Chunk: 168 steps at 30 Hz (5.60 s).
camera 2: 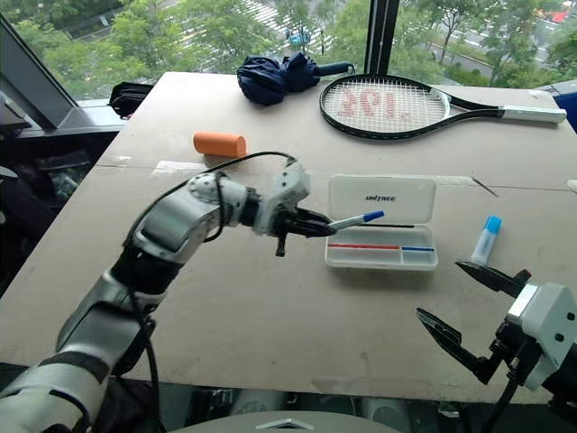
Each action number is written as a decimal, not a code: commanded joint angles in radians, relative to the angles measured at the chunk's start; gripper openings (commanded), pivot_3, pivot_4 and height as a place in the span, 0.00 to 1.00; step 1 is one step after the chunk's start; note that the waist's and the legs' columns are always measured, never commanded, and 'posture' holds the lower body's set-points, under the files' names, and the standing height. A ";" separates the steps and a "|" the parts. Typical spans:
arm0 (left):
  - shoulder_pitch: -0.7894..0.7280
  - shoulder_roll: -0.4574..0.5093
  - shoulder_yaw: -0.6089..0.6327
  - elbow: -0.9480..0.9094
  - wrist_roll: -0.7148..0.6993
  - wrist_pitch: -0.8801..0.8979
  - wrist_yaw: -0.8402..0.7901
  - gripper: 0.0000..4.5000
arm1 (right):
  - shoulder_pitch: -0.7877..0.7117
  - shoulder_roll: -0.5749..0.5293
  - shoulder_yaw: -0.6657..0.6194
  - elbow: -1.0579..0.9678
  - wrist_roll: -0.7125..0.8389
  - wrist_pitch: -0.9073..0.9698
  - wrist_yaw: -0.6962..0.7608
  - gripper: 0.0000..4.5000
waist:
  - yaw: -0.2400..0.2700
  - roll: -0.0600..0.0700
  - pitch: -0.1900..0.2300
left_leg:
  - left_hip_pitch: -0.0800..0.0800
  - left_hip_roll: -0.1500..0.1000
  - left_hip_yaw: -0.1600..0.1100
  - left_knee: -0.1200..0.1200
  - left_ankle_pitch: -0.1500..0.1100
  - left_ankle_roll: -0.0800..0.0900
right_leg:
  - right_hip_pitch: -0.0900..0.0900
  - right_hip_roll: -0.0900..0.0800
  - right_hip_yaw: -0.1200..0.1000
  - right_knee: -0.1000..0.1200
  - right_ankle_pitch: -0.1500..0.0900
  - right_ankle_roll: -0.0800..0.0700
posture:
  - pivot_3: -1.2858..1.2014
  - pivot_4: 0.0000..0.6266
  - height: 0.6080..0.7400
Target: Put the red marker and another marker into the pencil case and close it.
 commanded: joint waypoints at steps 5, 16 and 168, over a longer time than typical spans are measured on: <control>-0.150 -0.154 -0.094 0.310 0.161 -0.168 -0.041 0.02 | 0.143 0.078 -0.085 -0.091 -0.001 -0.049 -0.029 1.00 | -0.026 0.002 0.000 | 0.002 0.002 -0.003 -0.003 0.000 0.000 | -0.002 0.002 0.002 0.001 -0.001 0.001 | 0.52 0.24 0.94; -0.151 -0.189 -0.046 0.355 0.246 -0.272 -0.091 0.70 | 0.179 0.055 -0.061 -0.090 0.031 0.030 -0.198 1.00 | -0.016 0.001 0.001 | 0.000 0.002 -0.003 -0.002 0.000 0.000 | -0.002 0.001 0.002 0.001 -0.001 0.002 | 0.52 0.24 0.94; 0.884 0.405 0.620 -0.830 -0.657 -0.008 0.015 0.83 | -0.747 0.003 0.007 0.271 -0.344 0.972 -0.622 0.98 | -0.027 0.005 0.003 | 0.002 0.005 0.004 -0.003 0.000 0.000 | -0.006 0.003 0.008 0.002 0.000 -0.001 | 0.52 0.24 0.94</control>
